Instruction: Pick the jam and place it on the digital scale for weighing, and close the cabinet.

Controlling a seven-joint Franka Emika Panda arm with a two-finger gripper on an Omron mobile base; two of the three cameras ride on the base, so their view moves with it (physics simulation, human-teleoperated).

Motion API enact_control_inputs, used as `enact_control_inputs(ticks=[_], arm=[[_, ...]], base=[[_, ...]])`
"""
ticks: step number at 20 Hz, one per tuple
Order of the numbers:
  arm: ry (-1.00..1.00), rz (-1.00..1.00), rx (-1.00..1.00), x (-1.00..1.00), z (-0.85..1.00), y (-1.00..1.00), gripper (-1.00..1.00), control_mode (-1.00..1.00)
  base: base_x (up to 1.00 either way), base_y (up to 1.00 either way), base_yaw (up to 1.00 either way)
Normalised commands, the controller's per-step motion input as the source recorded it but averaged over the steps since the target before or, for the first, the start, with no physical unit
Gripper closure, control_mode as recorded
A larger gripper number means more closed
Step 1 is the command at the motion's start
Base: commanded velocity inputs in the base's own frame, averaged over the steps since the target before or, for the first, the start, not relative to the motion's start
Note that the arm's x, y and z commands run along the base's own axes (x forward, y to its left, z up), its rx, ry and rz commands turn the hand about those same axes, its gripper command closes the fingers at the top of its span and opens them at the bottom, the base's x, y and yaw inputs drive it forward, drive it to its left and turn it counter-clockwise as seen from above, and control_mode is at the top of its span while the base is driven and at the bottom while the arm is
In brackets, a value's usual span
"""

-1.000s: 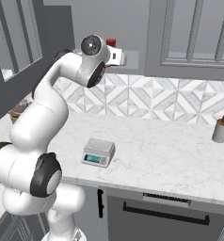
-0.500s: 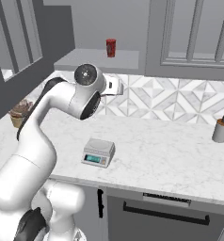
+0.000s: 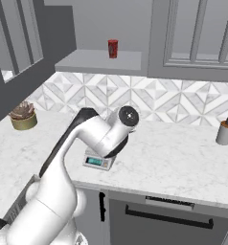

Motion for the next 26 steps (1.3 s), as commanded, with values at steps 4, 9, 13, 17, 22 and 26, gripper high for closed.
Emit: enact_control_inputs(ticks=[4,9,13,17,22,26], arm=[[0.02,0.6,0.07,0.74,-0.82,-0.01,1.0,-1.0],[0.0,0.58,0.05,0.77,-0.6,0.0,1.0,-1.0],[0.03,0.35,0.01,0.57,-0.41,0.08,1.0,-1.0],[0.01,0.15,0.0,0.68,-0.41,0.35,1.0,-1.0],[-0.01,0.0,0.0,0.41,-0.32,0.25,1.0,-1.0],[-0.04,0.0,0.0,0.06,-0.42,0.34,1.0,-1.0]], base=[[0.0,0.0,0.0],[0.0,0.0,0.0],[0.0,0.0,0.0],[0.0,0.0,0.0],[0.0,0.0,0.0],[0.0,0.0,0.0]])
